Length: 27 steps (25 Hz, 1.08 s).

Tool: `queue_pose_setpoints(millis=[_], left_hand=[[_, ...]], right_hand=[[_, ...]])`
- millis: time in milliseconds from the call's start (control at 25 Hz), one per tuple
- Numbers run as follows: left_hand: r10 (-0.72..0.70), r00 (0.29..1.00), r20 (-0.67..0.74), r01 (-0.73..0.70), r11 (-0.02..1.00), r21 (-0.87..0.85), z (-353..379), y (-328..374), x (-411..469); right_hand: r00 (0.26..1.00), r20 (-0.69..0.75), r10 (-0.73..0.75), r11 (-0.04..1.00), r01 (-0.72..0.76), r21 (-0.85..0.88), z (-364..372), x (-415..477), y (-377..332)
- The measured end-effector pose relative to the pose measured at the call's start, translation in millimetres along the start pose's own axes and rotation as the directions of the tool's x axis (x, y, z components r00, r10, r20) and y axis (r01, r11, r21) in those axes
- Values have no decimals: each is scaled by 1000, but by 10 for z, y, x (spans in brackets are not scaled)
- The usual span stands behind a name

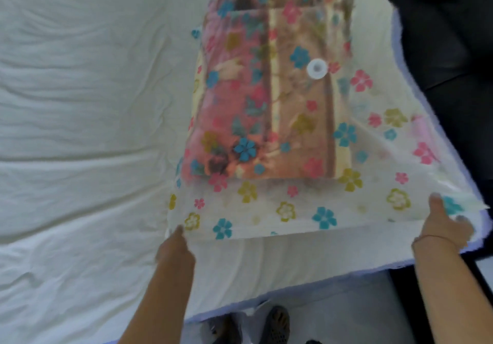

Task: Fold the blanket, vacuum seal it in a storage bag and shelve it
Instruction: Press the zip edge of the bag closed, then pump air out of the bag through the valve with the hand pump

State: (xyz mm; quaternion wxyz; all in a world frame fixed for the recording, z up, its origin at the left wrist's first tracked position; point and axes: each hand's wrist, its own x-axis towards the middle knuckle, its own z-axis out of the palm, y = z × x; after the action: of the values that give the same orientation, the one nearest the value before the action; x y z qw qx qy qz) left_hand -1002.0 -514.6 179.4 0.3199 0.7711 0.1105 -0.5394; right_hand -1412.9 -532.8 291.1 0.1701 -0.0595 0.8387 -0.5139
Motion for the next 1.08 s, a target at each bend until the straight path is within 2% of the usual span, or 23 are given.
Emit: queue_pose_setpoints(millis=[40,80,120,160,200,240,280,360,440,520,600,680,760,840,920,960,1000,1040,1080], left_hand=[[112,982,-149,-92,986,136,-42,120,12],[225,941,-252,-169,959,227,-18,279,-32],[321,908,-268,-257,934,247,73,471,-133],[449,868,-211,-386,878,283,247,697,-256],[571,817,-80,-517,788,334,458,899,-373],[670,740,60,-626,654,424,694,1097,-521],[739,647,189,-710,493,503,962,1263,-582],[784,469,407,-795,175,580,1467,1600,-729],[766,346,541,-798,-63,600,1911,1860,-817],[737,267,622,-776,-219,592,2252,1982,-865],[702,178,690,-728,-378,572,2538,1945,-863],[657,45,753,-683,-529,503,2761,1730,-915],[599,-94,795,-626,-656,420,3002,1438,-967],[571,-167,804,-552,-730,404,3233,1191,-983],[570,-180,802,-511,-751,419,3467,1061,-980],[578,-161,800,-511,-743,433,3594,1045,-962],[596,-131,792,-518,-723,458,3703,1058,-928],[609,-95,788,-518,-706,483,3800,1087,-888],[616,-54,786,-512,-693,507,3888,1129,-845]], right_hand=[[986,-25,-163,986,162,-37,-22,25,-265],[942,-21,-334,937,329,-113,33,46,-509],[875,48,-481,846,478,-235,175,85,-715],[797,181,-577,723,601,-341,388,99,-916],[723,366,-586,602,690,-401,651,139,-1030],[687,537,-490,506,726,-467,930,167,-1133],[669,643,-372,436,738,-515,1181,244,-1157],[683,682,-262,330,728,-601,1628,360,-1181],[687,640,-344,289,726,-623,1883,456,-1159],[673,604,-427,376,740,-558,1921,531,-994],[731,556,-395,417,682,-600,1746,661,-661],[777,500,-382,395,627,-672,1469,810,-291],[836,476,-272,442,548,-710,1250,944,-7],[875,471,-108,485,460,-744,1172,1116,202],[879,476,8,566,388,-727,1223,1289,189],[864,503,-8,676,375,-634,1298,1358,117],[844,529,-83,773,390,-501,1414,1379,-6],[811,545,-210,809,458,-369,1558,1344,-166],[745,577,-335,774,567,-282,1737,1273,-338]])
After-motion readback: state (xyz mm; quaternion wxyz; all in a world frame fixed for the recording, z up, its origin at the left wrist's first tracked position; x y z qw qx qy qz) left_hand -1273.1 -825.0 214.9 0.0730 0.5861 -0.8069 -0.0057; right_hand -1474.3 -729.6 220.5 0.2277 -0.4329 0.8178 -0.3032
